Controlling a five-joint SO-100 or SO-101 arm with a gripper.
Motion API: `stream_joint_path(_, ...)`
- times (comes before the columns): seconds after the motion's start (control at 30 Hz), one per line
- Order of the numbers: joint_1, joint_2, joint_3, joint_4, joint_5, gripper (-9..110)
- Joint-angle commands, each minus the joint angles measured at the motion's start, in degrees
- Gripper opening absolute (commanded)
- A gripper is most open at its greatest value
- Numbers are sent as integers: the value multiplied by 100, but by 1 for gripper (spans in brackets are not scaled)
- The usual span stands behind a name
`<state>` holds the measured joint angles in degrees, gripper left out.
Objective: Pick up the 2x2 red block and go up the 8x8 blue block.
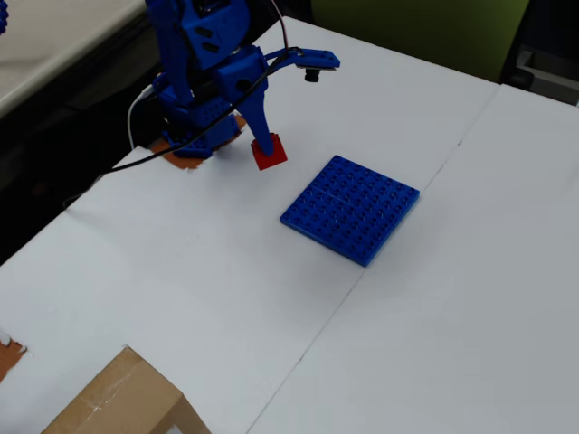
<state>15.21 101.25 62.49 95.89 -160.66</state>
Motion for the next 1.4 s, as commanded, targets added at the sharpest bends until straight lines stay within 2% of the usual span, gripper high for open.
stream_joint_path(0.0,-413,-220,-439,-18,-185,1)
stream_joint_path(0.3,-1081,-1002,-791,-9,-993,1)
stream_joint_path(0.67,-1406,-1934,-1477,105,-1898,1)
stream_joint_path(1.03,-1635,-2479,-1934,62,-2417,1)
stream_joint_path(1.37,-1749,-2540,-2039,123,-2443,1)
